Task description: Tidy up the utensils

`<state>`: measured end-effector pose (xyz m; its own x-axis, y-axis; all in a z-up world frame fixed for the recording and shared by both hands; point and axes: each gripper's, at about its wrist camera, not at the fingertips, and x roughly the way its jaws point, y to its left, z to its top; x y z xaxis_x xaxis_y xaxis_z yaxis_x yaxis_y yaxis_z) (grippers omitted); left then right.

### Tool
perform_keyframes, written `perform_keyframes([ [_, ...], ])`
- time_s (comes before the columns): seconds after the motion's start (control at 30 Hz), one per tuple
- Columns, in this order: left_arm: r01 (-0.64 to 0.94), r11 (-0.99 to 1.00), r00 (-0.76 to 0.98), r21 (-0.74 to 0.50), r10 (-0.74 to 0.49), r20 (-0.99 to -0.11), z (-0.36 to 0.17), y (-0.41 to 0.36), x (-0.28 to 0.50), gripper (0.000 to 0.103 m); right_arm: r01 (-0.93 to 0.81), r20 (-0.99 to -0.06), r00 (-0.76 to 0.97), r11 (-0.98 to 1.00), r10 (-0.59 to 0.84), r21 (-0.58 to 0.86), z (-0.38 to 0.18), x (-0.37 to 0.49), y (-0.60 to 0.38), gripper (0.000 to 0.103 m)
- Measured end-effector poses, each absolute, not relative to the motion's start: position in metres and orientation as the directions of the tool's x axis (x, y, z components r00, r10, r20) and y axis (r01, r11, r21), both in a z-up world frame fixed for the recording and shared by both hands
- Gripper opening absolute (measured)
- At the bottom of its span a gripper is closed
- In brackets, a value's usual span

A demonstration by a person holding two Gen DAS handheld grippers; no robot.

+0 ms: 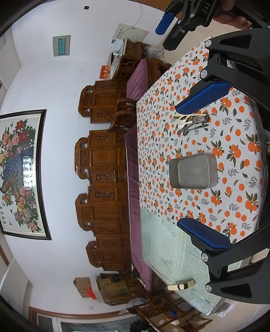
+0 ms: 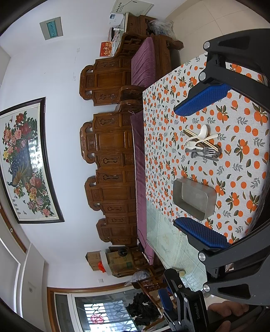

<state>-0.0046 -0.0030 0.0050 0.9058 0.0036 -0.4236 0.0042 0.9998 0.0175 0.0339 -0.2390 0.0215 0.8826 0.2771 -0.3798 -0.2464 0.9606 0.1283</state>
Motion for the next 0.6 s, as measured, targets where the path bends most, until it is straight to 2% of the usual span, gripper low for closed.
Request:
perform_keyframes([
  [0.6, 0.009, 1.000, 0.906, 0.018, 0.000, -0.422, -0.0020, -0.0049, -0.0005, 0.096, -0.246, -0.379, 0.883, 0.961, 0.276, 0.127, 0.0238, 0.0334, -0.2375, 0.099],
])
